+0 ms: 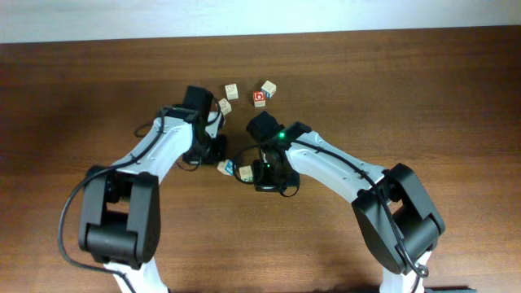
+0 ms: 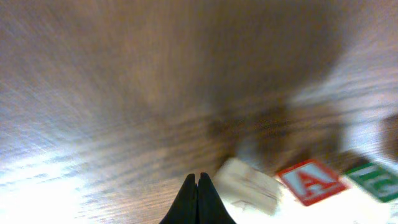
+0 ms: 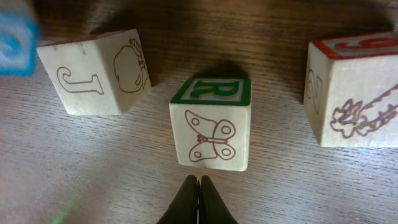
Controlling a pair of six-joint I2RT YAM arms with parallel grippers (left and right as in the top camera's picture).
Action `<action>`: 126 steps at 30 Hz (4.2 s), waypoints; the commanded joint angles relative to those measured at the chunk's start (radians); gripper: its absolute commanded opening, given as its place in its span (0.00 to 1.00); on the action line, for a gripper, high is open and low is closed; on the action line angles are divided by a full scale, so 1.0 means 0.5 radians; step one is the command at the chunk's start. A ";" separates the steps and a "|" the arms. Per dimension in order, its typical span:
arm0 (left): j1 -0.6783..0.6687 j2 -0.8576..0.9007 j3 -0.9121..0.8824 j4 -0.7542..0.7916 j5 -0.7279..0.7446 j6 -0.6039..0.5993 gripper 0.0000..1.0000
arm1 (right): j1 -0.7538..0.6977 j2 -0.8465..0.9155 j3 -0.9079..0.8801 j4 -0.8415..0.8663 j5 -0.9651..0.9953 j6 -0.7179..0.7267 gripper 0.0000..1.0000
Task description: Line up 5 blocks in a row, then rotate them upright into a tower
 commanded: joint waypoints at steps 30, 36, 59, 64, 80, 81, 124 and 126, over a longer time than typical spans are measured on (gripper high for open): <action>-0.143 0.089 0.146 -0.310 0.269 -0.140 0.00 | -0.294 -0.088 0.051 0.024 0.026 -0.035 0.04; -0.143 0.089 0.146 -0.313 0.271 -0.172 0.00 | -0.191 -0.003 0.043 0.034 0.024 -0.034 0.05; -0.143 0.089 0.146 -0.330 0.337 -0.192 0.00 | -0.266 0.025 0.047 0.124 -0.050 -0.186 0.06; -0.143 0.089 0.146 -0.328 0.337 -0.192 0.00 | -0.262 0.102 0.047 0.093 -0.171 -0.208 0.05; -0.143 0.089 0.146 -0.333 0.337 -0.192 0.00 | -0.300 0.094 0.299 -0.103 -0.162 -0.278 0.14; -0.143 0.089 0.146 -0.333 0.337 -0.192 0.00 | -0.319 0.094 0.299 -0.121 -0.159 -0.293 0.14; -0.143 0.089 0.146 -0.320 0.162 -0.150 0.00 | -0.436 0.188 0.233 -0.212 0.027 -0.220 0.06; -0.143 0.089 0.146 -0.319 0.163 -0.136 0.00 | -0.436 0.188 0.225 -0.207 0.040 -0.212 0.06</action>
